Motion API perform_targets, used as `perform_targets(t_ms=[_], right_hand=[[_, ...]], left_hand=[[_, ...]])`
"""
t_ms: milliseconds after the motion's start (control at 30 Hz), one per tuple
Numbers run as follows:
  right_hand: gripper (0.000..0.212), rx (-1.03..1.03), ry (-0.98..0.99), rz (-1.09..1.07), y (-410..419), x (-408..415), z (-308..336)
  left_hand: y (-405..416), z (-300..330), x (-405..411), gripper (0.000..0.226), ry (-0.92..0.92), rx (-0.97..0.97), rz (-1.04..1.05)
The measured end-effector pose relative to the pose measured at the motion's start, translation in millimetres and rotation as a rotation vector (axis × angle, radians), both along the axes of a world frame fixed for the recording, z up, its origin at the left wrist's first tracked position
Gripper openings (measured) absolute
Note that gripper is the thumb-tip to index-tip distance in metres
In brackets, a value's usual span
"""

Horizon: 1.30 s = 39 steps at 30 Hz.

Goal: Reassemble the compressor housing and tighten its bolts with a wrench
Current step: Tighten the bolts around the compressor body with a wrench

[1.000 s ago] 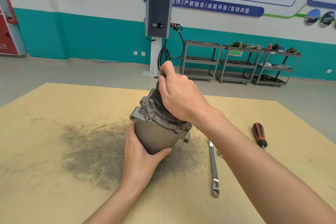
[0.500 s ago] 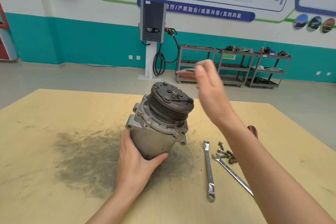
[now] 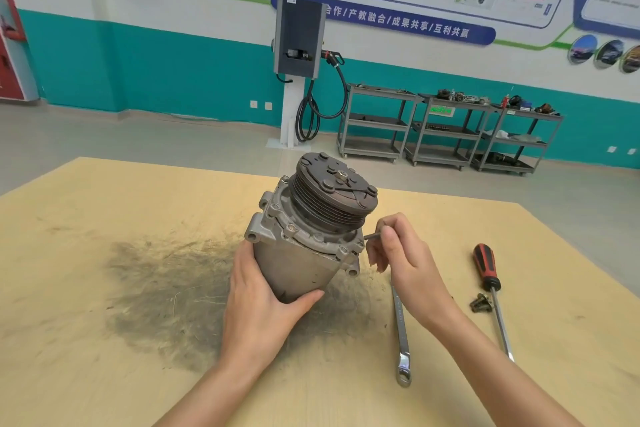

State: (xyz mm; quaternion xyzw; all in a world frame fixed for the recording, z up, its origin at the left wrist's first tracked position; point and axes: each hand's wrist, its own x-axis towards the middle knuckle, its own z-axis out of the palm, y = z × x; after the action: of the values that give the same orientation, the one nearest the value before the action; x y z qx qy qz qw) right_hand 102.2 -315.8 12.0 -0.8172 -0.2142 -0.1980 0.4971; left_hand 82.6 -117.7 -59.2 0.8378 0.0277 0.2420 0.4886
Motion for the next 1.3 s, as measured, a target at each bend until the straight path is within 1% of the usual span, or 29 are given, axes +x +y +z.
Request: perform_targets(t_ms=[200, 300, 433, 533, 700, 800, 833, 967, 1100, 1133, 1233, 1300], right_hand=[[0.022, -0.202, -0.059, -0.009, -2, 6, 2], [0.030, -0.272, -0.094, 0.006, -4, 9, 8], [0.031, -0.320, -0.129, 0.021, -8, 11, 11], [0.032, -0.304, -0.120, 0.039, -9, 11, 11], [0.024, -0.277, -0.139, 0.044, -10, 10, 13], [0.026, -0.352, -0.084, 0.031, -8, 13, 15], [0.027, -0.380, -0.058, 0.026, -6, 13, 15], [0.032, -0.382, -0.029, 0.004, -1, 13, 17], [0.053, -0.458, 0.004, -0.046, -6, 10, 25], [0.050, -0.492, -0.008, -0.048, -9, 9, 26], [0.013, -0.594, -0.069, -0.021, -16, 10, 25], [0.013, -0.627, -0.066, 0.003, -16, 9, 24]], left_hand=[[0, 0, 0, 0.125, -0.008, -0.008, 0.012], [0, -1, 1, 0.125, -0.007, -0.012, 0.012], [-1, -1, 1, 0.124, -0.020, -0.020, 0.010], [-1, -1, 2, 0.123, -0.027, -0.019, 0.012], [-1, -3, 2, 0.125, -0.026, -0.012, 0.017], [-1, -3, 1, 0.125, -0.028, -0.018, 0.015], [-2, -3, 1, 0.125, -0.032, -0.021, 0.013], [-2, -2, 2, 0.124, -0.039, -0.027, 0.004], [-2, -2, 2, 0.125, -0.043, -0.026, 0.001], [-2, -2, 2, 0.124, -0.045, -0.027, 0.000], [-2, -3, 2, 0.123, -0.053, -0.031, -0.005], [-2, -3, 2, 0.124, -0.052, -0.031, -0.008]])
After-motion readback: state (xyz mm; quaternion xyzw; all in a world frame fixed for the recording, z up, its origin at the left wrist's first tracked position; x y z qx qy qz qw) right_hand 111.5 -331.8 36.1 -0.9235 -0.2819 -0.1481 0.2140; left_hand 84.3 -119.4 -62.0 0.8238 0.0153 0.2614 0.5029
